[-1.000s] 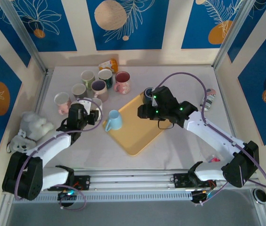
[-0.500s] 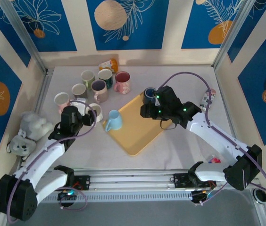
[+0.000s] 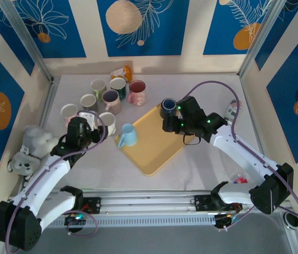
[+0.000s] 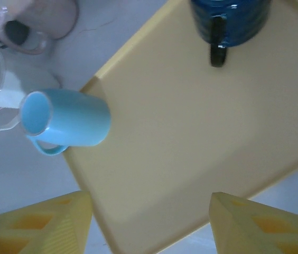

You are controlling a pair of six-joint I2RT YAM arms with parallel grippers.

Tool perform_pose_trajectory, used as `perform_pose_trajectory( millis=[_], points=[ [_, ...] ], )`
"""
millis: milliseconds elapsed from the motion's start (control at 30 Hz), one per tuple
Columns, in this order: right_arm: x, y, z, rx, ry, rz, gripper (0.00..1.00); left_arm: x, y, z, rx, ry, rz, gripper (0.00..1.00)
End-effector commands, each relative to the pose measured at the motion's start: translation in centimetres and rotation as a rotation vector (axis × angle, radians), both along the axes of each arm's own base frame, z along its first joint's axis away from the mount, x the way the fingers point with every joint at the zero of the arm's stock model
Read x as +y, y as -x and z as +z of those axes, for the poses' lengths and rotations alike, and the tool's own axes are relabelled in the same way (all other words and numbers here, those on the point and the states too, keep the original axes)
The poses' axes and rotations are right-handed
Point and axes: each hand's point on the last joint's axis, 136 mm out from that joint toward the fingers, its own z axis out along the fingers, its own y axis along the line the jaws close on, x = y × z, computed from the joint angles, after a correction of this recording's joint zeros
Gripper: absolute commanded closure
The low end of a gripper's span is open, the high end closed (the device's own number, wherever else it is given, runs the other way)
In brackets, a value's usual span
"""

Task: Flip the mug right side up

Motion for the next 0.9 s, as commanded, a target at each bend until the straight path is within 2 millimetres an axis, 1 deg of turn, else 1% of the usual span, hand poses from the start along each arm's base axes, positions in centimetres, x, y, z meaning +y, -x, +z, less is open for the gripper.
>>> perform_pose_trajectory(
  millis=[0,100,200,300,400,500,533,667,867],
  points=[
    [-1.7,-0.8,-0.6,0.043,0.078,-0.044,0.42,-0.9,1.5,2.5,0.078,0.103,-0.024,0.36],
    [-1.6,-1.8,-1.2,0.064,0.123,-0.033,0.44,-2.3,2.6,3.3,0.154,0.169,-0.077,0.38],
    [-1.4,-3.0,-2.3,0.089,0.172,-0.034,0.44,-3.8,3.5,4.0,0.219,0.253,-0.120,0.38],
    [-1.5,-4.6,-3.3,0.105,0.218,-0.071,0.44,-5.4,4.1,5.1,0.246,0.347,-0.181,0.38],
    [-0.8,-6.2,-4.4,0.125,0.228,-0.088,0.45,-6.6,4.3,6.3,0.240,0.427,-0.227,0.38],
    [0.0,-7.7,-5.4,0.132,0.234,-0.090,0.49,-7.5,4.2,7.2,0.231,0.499,-0.258,0.38],
    [0.1,-8.2,-5.7,0.130,0.241,-0.092,0.51,-7.8,4.0,7.3,0.231,0.522,-0.262,0.38],
    [0.3,-9.9,-6.9,0.125,0.265,-0.111,0.60,-8.5,3.6,7.4,0.244,0.575,-0.274,0.36],
    [0.5,-12.0,-8.5,0.117,0.288,-0.121,0.62,-8.9,2.8,7.2,0.256,0.615,-0.264,0.36]
  ],
)
